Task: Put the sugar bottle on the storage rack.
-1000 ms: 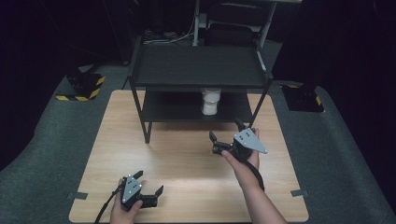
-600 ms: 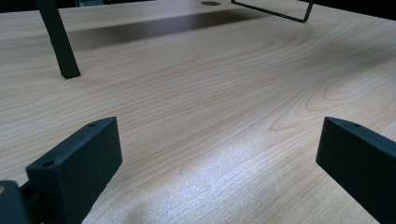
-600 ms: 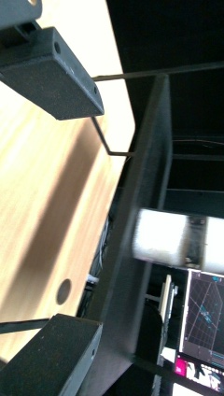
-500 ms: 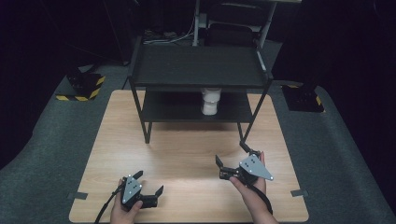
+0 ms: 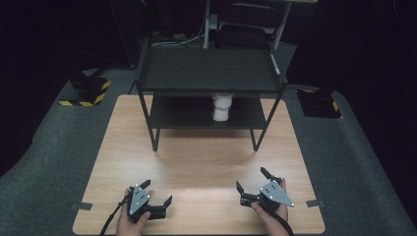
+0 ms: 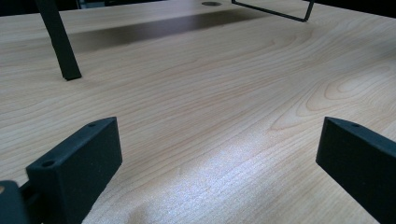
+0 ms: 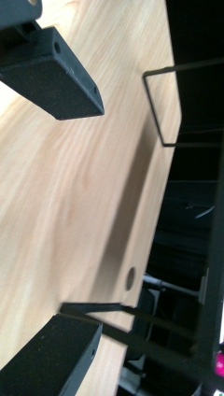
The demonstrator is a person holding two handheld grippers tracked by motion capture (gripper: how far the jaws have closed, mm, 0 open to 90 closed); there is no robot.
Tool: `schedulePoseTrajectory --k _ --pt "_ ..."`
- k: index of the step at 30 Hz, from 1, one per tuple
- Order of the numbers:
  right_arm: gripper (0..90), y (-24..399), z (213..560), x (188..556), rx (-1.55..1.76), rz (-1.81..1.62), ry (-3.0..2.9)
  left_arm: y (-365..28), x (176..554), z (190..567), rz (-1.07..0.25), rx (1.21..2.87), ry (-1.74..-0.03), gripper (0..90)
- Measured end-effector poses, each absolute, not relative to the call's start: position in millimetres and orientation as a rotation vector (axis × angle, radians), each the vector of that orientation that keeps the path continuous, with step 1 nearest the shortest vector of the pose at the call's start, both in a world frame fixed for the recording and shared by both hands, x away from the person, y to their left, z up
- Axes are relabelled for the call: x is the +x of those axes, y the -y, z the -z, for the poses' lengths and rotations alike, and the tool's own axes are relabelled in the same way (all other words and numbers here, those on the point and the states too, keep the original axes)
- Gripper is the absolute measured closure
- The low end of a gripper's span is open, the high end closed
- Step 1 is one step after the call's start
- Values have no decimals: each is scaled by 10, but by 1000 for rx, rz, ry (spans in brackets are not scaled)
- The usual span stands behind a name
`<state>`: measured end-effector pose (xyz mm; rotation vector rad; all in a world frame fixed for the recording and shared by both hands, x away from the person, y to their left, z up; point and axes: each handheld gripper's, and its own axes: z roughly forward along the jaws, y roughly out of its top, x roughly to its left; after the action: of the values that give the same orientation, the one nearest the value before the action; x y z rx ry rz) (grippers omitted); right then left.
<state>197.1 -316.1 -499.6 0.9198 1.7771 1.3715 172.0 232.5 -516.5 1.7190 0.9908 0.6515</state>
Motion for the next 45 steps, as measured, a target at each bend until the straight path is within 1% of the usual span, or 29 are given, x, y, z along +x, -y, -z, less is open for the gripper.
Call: schedulePoseTrajectory --k 13,32,45 --pt "3 3278 5206 1868 996 -1269 -1814 -2324 1716 5164 -653 1722 -987 5" --pt "3 3270 5155 1906 1042 -1233 -1851 -2314 1716 5158 -660 1732 -981 5" --pt "3 3316 5120 1955 1015 -1243 -1908 -2312 1706 5163 -664 1731 -976 5"
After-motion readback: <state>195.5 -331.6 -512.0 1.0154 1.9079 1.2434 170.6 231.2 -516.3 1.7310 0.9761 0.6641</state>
